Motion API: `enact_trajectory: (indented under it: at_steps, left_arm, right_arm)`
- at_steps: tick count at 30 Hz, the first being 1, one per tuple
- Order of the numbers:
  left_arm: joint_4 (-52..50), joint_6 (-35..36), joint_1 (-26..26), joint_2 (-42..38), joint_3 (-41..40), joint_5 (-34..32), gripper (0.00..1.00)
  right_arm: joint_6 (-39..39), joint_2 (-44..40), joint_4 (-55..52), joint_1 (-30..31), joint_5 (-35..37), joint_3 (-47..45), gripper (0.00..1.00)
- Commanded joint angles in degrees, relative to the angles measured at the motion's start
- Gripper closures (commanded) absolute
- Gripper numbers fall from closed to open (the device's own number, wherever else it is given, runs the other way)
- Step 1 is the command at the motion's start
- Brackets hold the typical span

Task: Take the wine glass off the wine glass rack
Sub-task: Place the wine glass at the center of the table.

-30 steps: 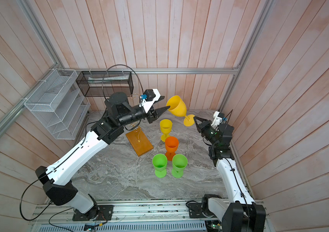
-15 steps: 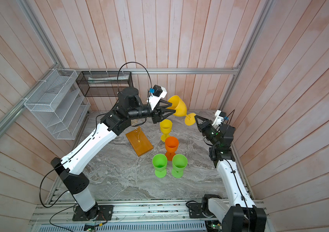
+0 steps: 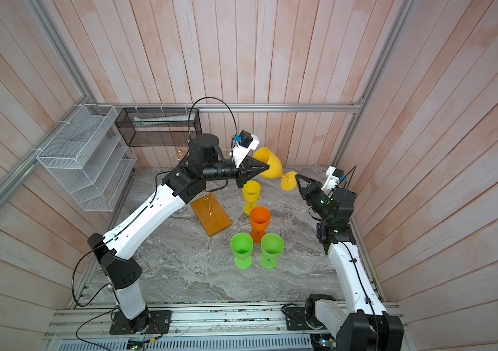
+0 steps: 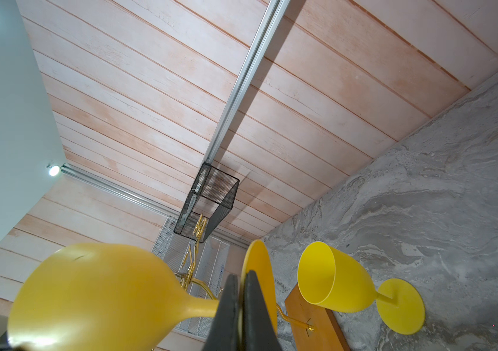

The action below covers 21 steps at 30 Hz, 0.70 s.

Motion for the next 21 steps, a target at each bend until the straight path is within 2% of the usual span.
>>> enact_trajectory:
  at_steps: [1, 7, 10, 13, 17, 21]
  left_arm:
    - [0.6, 0.7, -0.5, 0.9, 2.1, -0.7, 1.00]
    - [-0.5, 1.3, -1.2, -0.7, 2.4, -2.2, 1.00]
    - [-1.8, 1.9, -1.9, -1.9, 3.0, -3.6, 1.00]
    - [-3.3, 2.2, -2.6, -3.6, 2.9, -5.2, 1.00]
    - [-5.2, 2.6, -3.1, -7.8, 0.4, -8.2, 1.00]
    - [-4.8, 2.2, -3.2, -15.0, -6.8, -11.7, 1.00]
  right_arm:
    - [-0.9, -0.1, 1.8, 0.6, -0.2, 0.7, 1.00]
    - [-1.7, 0.0, 0.9, 0.6, 0.1, 1.2, 1.00]
    - [-3.1, 0.0, -0.4, 0.7, 0.7, 1.8, 0.78]
    - [-4.8, 0.0, -1.3, 0.6, 1.7, 1.8, 0.61]
    - [-7.7, 0.2, -2.7, 0.6, 4.6, 1.2, 0.51]
    - [-9.6, 0.6, -3.6, 0.5, 6.3, 0.8, 0.45]
